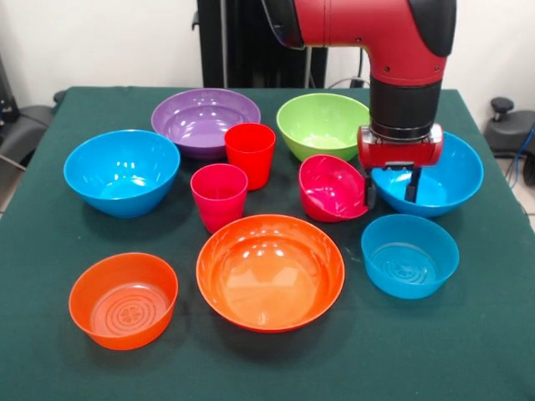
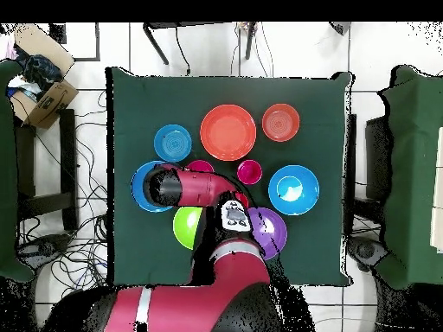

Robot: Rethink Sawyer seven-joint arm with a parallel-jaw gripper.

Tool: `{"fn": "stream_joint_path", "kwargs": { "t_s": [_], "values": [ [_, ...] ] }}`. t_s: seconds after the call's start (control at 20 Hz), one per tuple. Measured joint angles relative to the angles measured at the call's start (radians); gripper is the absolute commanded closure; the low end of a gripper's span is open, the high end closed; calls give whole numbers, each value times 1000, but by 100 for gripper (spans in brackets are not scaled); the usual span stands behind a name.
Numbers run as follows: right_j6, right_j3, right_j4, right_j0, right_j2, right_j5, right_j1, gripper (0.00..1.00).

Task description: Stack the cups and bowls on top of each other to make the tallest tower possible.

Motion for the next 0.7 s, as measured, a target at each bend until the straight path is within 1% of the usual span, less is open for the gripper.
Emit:
{"fn": "stream_joint_path", "kwargs": {
  "t_s": [0.7],
  "values": [
    [0, 3, -28, -11, 39, 2, 0, 0]
  ]
}}
